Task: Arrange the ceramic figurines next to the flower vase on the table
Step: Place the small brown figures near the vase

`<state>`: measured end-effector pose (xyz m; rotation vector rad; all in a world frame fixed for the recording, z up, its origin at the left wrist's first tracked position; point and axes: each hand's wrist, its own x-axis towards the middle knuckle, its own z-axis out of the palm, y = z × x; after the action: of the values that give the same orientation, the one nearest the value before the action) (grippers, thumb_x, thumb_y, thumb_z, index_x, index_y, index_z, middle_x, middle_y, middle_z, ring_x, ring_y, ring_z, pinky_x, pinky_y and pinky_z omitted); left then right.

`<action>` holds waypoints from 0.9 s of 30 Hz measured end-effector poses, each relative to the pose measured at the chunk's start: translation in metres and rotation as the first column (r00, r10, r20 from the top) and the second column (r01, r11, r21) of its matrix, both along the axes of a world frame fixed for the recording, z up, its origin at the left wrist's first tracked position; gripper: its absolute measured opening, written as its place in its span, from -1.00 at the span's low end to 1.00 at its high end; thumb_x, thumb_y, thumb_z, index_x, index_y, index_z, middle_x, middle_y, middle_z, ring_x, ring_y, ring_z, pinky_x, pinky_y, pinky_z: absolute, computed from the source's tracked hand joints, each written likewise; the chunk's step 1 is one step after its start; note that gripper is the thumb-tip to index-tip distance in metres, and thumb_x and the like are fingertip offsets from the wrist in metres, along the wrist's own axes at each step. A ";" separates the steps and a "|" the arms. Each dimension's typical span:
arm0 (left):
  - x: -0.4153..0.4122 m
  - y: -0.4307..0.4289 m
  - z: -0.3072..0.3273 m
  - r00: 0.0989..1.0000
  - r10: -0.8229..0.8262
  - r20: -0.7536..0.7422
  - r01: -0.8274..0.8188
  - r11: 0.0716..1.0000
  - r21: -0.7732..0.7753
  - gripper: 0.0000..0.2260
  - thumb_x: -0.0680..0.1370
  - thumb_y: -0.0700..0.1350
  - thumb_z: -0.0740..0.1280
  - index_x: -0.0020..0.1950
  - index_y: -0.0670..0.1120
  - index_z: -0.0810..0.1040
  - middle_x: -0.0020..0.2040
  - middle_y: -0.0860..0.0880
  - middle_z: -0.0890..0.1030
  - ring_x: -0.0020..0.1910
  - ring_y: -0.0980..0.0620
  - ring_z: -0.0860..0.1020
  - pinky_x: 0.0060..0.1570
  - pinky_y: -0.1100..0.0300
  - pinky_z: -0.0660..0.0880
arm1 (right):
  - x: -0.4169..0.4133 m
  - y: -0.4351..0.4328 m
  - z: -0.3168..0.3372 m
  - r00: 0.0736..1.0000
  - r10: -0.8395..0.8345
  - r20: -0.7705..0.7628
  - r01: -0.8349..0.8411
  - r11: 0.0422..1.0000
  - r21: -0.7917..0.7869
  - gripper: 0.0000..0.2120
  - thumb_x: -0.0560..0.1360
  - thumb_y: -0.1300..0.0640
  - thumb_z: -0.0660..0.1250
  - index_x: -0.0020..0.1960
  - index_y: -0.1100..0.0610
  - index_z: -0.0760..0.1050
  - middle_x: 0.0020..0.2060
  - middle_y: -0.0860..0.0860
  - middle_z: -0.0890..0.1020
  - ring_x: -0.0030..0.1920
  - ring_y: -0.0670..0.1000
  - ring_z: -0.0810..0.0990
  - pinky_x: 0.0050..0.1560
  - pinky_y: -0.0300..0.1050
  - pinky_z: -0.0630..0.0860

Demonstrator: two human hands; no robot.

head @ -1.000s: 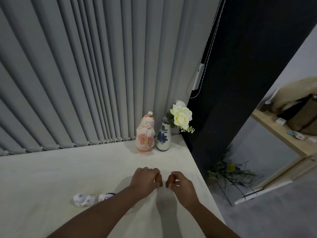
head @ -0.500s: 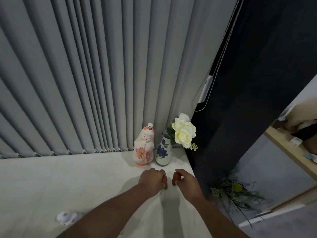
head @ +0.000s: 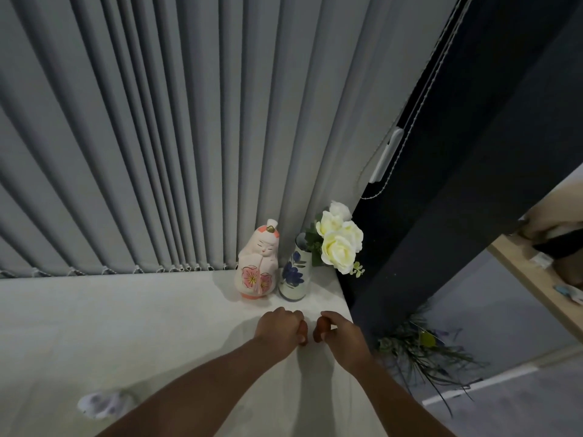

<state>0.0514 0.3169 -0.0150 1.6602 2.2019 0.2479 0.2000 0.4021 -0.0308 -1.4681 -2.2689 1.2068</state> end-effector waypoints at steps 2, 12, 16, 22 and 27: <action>-0.001 -0.001 -0.001 1.000 0.008 0.019 -0.008 1.000 0.013 -0.76 0.48 0.00 0.33 0.08 -0.07 0.55 0.04 -0.12 0.65 0.06 -0.14 0.56 -0.10 0.07 0.44 | 0.000 0.001 -0.002 0.999 0.002 -0.032 -0.002 1.000 0.007 -0.68 0.47 0.33 0.26 0.12 0.01 0.51 -0.25 -0.07 0.63 -0.12 0.11 0.65 0.09 -0.02 0.57; 0.001 -0.007 -0.005 1.000 -0.005 0.017 0.004 0.999 0.040 -0.75 0.48 0.02 0.32 0.11 -0.05 0.53 0.04 -0.09 0.66 0.07 -0.13 0.56 -0.05 0.02 0.49 | 0.000 -0.005 0.006 1.000 -0.029 -0.007 0.029 0.999 -0.025 -0.80 0.52 0.15 0.28 0.00 -0.16 0.45 -0.22 -0.04 0.66 -0.17 0.01 0.65 -0.16 -0.41 0.50; 0.001 -0.009 -0.005 1.000 -0.004 0.016 0.004 0.999 0.039 -0.73 0.48 0.02 0.31 0.14 -0.04 0.52 0.05 -0.09 0.66 0.08 -0.13 0.56 -0.03 0.01 0.50 | 0.005 -0.009 0.004 0.995 -0.051 -0.083 0.048 0.998 -0.045 -0.64 0.44 0.42 0.28 -0.06 -0.05 0.50 -0.32 -0.03 0.63 -0.09 0.18 0.63 0.11 0.03 0.51; 0.002 -0.011 -0.004 1.000 -0.012 0.005 0.012 1.000 0.025 -0.69 0.51 0.02 0.29 0.22 -0.06 0.48 0.10 -0.11 0.65 0.10 -0.15 0.56 -0.01 0.00 0.50 | 0.004 -0.011 0.003 0.991 -0.075 -0.110 0.069 0.996 -0.060 -0.58 0.44 0.43 0.26 -0.10 -0.12 0.50 -0.37 -0.08 0.65 -0.16 0.05 0.59 0.17 0.00 0.48; -0.001 -0.016 0.001 1.000 -0.008 0.004 0.008 1.000 0.012 -0.64 0.53 0.01 0.29 0.29 -0.07 0.46 0.17 -0.12 0.63 0.15 -0.15 0.55 0.07 0.00 0.51 | 0.003 -0.016 0.013 0.998 -0.065 0.011 0.065 0.996 -0.060 -0.57 0.47 0.36 0.23 0.28 0.06 0.47 -0.09 -0.05 0.64 0.02 0.05 0.62 0.20 -0.05 0.50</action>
<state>0.0502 0.3013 -0.0139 1.6734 2.1940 0.2630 0.2025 0.3857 -0.0175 -1.5593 -2.1905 1.2628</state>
